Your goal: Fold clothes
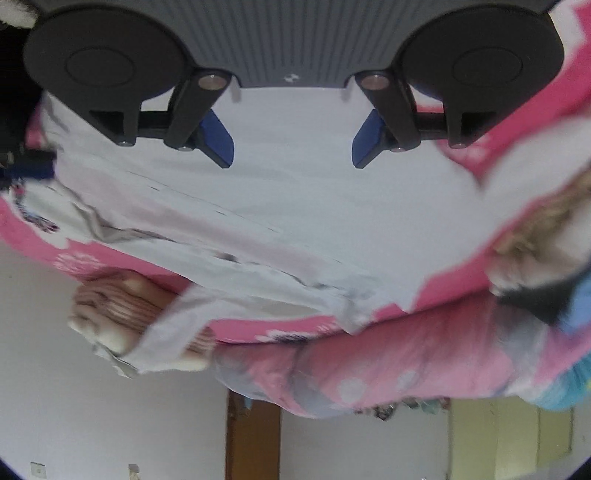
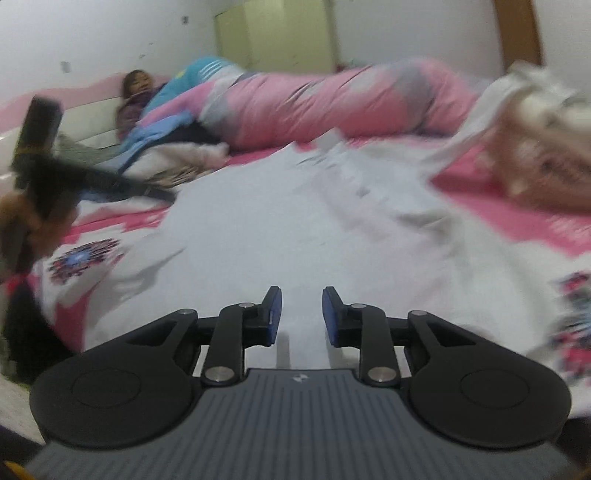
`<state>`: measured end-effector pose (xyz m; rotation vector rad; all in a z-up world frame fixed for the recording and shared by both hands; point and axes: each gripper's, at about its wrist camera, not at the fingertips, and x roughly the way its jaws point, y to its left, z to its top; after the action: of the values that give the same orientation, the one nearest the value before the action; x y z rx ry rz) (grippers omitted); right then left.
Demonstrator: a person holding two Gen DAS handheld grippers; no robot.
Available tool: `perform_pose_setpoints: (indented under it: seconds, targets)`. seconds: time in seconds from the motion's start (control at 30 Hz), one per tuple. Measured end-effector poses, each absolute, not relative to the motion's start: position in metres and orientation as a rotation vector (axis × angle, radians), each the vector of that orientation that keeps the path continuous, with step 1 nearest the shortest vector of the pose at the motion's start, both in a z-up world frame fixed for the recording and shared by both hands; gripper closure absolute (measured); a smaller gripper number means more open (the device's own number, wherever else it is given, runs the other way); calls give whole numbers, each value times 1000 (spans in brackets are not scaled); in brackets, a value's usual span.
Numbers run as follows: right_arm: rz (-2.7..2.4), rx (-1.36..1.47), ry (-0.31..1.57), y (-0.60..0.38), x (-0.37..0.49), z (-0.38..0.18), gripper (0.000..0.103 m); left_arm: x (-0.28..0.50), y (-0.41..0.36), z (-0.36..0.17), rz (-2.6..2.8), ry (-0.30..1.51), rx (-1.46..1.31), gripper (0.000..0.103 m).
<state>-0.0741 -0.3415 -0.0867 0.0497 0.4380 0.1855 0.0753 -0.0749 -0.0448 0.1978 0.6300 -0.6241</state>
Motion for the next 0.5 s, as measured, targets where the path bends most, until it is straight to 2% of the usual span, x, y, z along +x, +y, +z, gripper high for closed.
perform_pose_setpoints:
  seconds: [0.23,0.5]
  targets:
    - [-139,-137,462,-369,-74,-85,78,61,-102,-77,-649,653,255,31]
    - [-137,-313,555,-372,-58,-109,80,53,-109,-91,-644,656,296,31]
